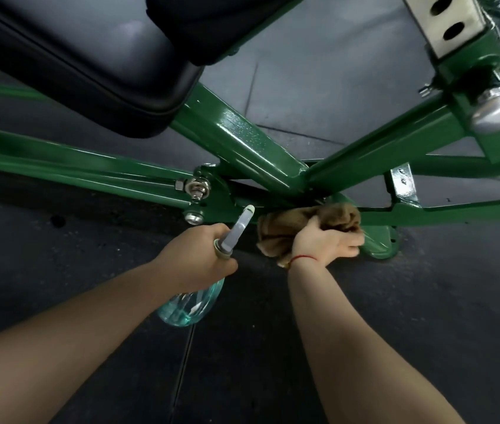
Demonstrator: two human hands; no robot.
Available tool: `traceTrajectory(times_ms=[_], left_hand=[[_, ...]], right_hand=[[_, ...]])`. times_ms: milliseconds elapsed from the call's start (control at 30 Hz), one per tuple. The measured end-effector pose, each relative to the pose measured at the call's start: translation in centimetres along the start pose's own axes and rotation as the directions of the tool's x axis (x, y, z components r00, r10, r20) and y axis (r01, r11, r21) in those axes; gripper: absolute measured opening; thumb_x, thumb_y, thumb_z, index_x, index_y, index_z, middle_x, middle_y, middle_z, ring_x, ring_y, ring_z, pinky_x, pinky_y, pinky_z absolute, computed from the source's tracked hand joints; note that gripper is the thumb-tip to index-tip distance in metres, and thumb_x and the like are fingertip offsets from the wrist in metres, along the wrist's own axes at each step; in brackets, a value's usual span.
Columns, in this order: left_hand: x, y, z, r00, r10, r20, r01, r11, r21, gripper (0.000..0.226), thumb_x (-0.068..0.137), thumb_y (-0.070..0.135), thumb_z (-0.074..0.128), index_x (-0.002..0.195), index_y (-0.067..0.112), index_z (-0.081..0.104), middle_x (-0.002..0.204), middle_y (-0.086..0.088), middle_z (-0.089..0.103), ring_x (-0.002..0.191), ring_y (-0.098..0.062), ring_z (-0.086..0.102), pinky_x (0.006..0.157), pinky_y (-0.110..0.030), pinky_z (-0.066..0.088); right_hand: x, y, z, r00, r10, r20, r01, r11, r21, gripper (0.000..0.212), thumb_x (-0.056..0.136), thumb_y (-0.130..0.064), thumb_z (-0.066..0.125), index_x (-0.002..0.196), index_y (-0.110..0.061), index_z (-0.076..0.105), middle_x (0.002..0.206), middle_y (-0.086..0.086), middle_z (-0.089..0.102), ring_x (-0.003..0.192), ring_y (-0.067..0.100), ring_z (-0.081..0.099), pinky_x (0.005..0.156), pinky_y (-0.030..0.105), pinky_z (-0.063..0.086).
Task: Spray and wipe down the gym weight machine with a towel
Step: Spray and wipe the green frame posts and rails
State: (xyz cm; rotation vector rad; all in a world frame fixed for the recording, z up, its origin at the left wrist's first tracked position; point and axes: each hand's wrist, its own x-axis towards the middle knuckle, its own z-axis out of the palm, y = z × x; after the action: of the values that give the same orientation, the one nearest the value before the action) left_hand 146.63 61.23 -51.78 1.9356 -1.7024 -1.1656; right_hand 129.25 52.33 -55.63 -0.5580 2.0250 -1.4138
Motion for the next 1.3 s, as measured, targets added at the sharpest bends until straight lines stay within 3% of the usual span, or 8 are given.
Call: traceTrajectory(times_ms=[367, 567, 700, 800, 933, 1100, 1200, 1300], left_hand=[[-2.2, -3.3, -1.4, 0.995, -0.025, -0.092, 0.025, 1.000, -0.004, 0.012, 0.082, 0.027, 0.068, 0.082, 0.029, 0.057, 0.069, 0.005, 0.061, 0.061, -0.019, 0.055, 0.059, -0.041, 0.048], [-2.8, -4.2, -2.3, 0.989, -0.036, -0.145, 0.025, 0.997, -0.073, 0.012, 0.075, 0.030, 0.067, 0.078, 0.029, 0.055, 0.061, 0.009, 0.054, 0.052, -0.011, 0.044, 0.056, -0.030, 0.037], [-3.2, -3.9, -2.3, 0.988, -0.048, -0.146, 0.034, 0.995, -0.099, 0.039, 0.056, 0.059, 0.051, 0.079, 0.028, 0.055, 0.065, 0.009, 0.055, 0.060, -0.013, 0.048, 0.059, -0.032, 0.039], [-3.2, -4.5, -1.9, 0.988, -0.034, -0.148, 0.020, 0.996, -0.092, 0.019, 0.065, 0.043, 0.055, 0.076, 0.027, 0.053, 0.067, 0.001, 0.058, 0.062, -0.017, 0.050, 0.061, -0.038, 0.042], [-3.3, -5.0, -1.8, 0.991, -0.028, -0.134, 0.016, 0.996, -0.093, 0.027, 0.069, 0.035, 0.057, 0.090, 0.018, 0.059, 0.077, -0.012, 0.065, 0.061, -0.023, 0.051, 0.062, -0.050, 0.048], [-3.4, -5.6, -2.2, 0.987, -0.035, -0.155, 0.022, 0.996, -0.086, 0.033, 0.069, 0.037, 0.056, 0.094, 0.015, 0.060, 0.080, -0.011, 0.067, 0.075, -0.037, 0.061, 0.070, -0.055, 0.051], [-3.2, -6.1, -2.4, 0.987, -0.040, -0.155, 0.027, 0.996, -0.085, 0.033, 0.069, 0.038, 0.056, 0.094, 0.016, 0.060, 0.080, -0.008, 0.067, 0.075, -0.035, 0.062, 0.072, -0.056, 0.053], [-3.2, -6.4, -2.7, 0.987, -0.058, -0.151, 0.044, 0.995, -0.094, 0.029, 0.071, 0.038, 0.058, 0.093, 0.019, 0.059, 0.079, -0.007, 0.066, 0.065, -0.025, 0.056, 0.069, -0.053, 0.051]], right_hand=[[-7.4, 1.8, 4.7, 0.852, 0.203, 0.482, -0.089, 0.964, -0.249, 0.073, 0.089, -0.008, 0.072, 0.145, -0.007, 0.025, 0.149, 0.017, 0.028, 0.126, 0.042, 0.049, 0.104, 0.046, 0.042], [-8.9, 1.6, 4.7, 0.758, -0.116, 0.642, 0.270, 0.952, -0.147, 0.047, 0.086, -0.011, 0.073, 0.121, -0.015, 0.041, 0.127, 0.007, 0.041, 0.087, 0.010, 0.049, 0.086, 0.031, 0.047], [-8.6, 1.9, 4.2, 0.700, -0.331, 0.633, 0.444, 0.896, -0.022, 0.047, 0.079, -0.010, 0.081, 0.113, -0.017, 0.049, 0.118, 0.000, 0.041, 0.084, -0.005, 0.048, 0.080, 0.020, 0.047], [-8.3, 2.0, 4.8, 0.647, -0.451, 0.615, 0.622, 0.779, -0.083, 0.043, 0.079, -0.014, 0.080, 0.109, -0.015, 0.049, 0.121, 0.000, 0.038, 0.084, 0.008, 0.050, 0.074, 0.037, 0.051], [-6.8, 1.9, 5.5, 0.485, -0.528, 0.697, 0.835, 0.517, -0.188, 0.042, 0.077, -0.017, 0.077, 0.108, -0.012, 0.049, 0.122, 0.007, 0.040, 0.091, 0.031, 0.054, 0.058, 0.039, 0.048], [-4.2, 4.4, 4.0, 0.383, -0.403, 0.831, 0.923, 0.190, -0.334, 0.060, 0.062, -0.017, 0.079, 0.113, -0.018, 0.048, 0.116, 0.008, 0.036, 0.103, 0.035, 0.049, 0.064, 0.041, 0.054], [-2.8, 5.6, 3.0, 0.144, -0.582, 0.800, 0.985, 0.004, -0.175, 0.050, 0.061, -0.003, 0.077, 0.108, -0.015, 0.062, 0.113, 0.013, 0.050, 0.094, 0.036, 0.053, 0.068, 0.041, 0.053], [-2.9, 5.0, 3.1, -0.276, -0.666, 0.693, 0.951, -0.296, 0.094, 0.030, 0.081, -0.006, 0.068, 0.108, -0.017, 0.071, 0.121, 0.009, 0.063, 0.108, 0.032, 0.051, 0.082, 0.042, 0.045]])
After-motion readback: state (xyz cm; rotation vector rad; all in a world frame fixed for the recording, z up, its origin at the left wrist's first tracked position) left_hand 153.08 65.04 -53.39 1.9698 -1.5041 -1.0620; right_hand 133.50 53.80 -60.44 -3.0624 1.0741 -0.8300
